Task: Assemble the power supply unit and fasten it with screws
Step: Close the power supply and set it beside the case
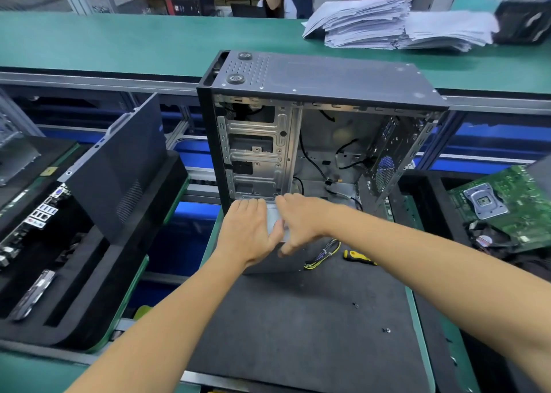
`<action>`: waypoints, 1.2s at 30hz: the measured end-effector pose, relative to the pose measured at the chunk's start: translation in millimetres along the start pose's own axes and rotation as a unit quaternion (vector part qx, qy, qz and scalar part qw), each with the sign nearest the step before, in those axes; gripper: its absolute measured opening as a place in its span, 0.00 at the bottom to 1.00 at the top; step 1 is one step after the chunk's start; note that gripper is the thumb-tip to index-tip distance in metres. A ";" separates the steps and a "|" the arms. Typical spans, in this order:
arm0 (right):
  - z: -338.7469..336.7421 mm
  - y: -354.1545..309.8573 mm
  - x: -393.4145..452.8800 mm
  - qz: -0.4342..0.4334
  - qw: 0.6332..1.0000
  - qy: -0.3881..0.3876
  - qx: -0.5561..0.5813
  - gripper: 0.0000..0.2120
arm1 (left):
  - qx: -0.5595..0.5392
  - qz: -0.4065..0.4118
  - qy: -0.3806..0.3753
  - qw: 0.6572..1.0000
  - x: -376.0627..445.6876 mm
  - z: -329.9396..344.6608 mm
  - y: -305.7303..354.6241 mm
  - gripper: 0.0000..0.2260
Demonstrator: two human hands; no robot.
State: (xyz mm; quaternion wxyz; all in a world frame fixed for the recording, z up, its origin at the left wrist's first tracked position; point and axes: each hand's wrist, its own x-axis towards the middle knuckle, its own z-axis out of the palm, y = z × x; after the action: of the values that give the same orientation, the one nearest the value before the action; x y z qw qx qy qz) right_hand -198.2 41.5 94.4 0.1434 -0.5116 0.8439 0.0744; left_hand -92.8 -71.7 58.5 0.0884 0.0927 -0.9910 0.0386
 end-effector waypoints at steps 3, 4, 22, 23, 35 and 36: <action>10.2 -6.9 2.9 -0.001 0.999 0.048 0.022 0.32 | 0.000 0.010 -0.003 1.000 -1.3 -0.7 -1.6 0.23; 11.0 -5.9 3.3 0.002 0.998 0.059 0.016 0.32 | 0.007 0.005 -0.010 1.000 -0.4 0.1 -0.3 0.23; 16.1 5.0 12.0 -0.049 0.991 0.121 -0.017 0.26 | 0.004 -0.012 0.026 1.000 5.5 4.8 12.5 0.19; 15.9 5.4 12.1 -0.050 0.991 0.122 -0.017 0.25 | 0.004 -0.011 0.024 1.000 6.3 4.3 12.6 0.19; 0.6 13.0 19.8 -0.046 0.997 0.058 0.030 0.28 | -0.031 -0.033 -0.017 0.999 18.7 -0.7 5.4 0.22; -4.9 14.2 21.8 -0.045 0.997 0.041 0.038 0.28 | -0.045 -0.044 -0.022 0.998 21.2 -0.9 4.6 0.22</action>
State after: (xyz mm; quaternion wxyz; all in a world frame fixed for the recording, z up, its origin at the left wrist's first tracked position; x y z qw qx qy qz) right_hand -221.1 28.4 91.8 0.1313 -0.5462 0.8272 0.0151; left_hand -114.1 -70.8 63.0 0.0726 0.1325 -0.9884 -0.0123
